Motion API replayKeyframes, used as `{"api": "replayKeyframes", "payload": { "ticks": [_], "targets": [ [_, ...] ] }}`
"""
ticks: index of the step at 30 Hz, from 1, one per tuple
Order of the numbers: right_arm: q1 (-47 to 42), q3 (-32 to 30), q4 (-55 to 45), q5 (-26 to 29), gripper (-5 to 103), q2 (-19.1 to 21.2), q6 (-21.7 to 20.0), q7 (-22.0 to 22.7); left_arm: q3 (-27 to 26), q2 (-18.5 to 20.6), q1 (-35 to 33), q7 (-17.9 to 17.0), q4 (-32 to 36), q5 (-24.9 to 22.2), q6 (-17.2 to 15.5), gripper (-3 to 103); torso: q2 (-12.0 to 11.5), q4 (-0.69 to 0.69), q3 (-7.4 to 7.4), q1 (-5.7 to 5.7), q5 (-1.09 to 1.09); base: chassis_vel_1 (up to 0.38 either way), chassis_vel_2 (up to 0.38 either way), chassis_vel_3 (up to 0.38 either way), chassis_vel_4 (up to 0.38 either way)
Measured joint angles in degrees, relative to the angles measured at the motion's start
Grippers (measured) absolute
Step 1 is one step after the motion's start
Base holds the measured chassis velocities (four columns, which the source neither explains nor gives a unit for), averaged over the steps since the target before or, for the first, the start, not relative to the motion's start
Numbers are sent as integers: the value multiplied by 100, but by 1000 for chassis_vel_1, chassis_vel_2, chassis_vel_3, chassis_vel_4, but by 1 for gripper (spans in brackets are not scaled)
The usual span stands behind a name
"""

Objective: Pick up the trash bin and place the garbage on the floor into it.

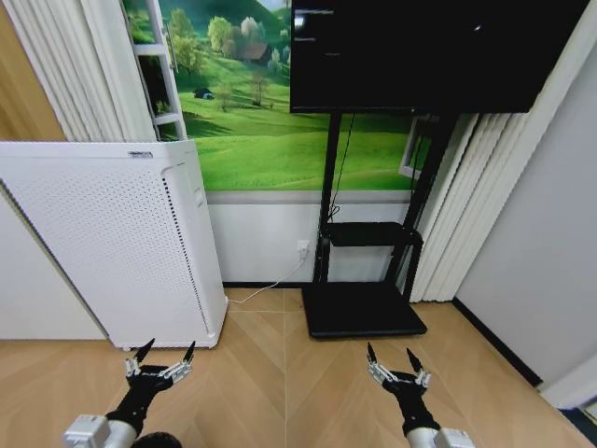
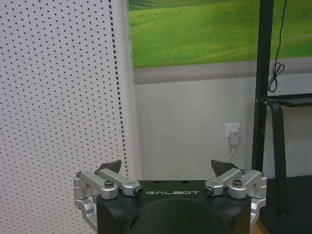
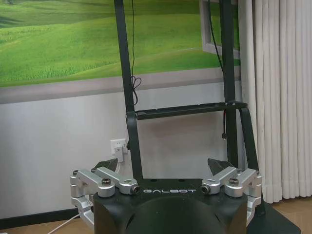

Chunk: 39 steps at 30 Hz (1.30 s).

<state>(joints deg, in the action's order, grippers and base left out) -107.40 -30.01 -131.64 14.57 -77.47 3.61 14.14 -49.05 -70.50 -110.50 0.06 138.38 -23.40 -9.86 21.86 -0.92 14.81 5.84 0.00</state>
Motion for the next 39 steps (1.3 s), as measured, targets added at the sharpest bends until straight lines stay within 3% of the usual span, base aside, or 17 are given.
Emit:
{"api": "replayKeyframes", "payload": {
  "ticks": [12, 22, 39],
  "targets": [
    [0, 0, 0, 0, 100, 0, 0, 0, 0, 0, 0, 0, 0, 0, 0, 100, 152, 0, 102, 52, 0, 0, 0, 0, 0],
    [0, 0, 0, 0, 100, 0, 0, 0, 0, 0, 0, 0, 0, 0, 0, 100, 523, 0, 334, 191, 0, 0, 0, 0, 0],
    [0, 0, 0, 0, 100, 0, 0, 0, 0, 0, 0, 0, 0, 0, 0, 100, 910, 0, 581, 329, 0, 0, 0, 0, 0]
  ]
}}
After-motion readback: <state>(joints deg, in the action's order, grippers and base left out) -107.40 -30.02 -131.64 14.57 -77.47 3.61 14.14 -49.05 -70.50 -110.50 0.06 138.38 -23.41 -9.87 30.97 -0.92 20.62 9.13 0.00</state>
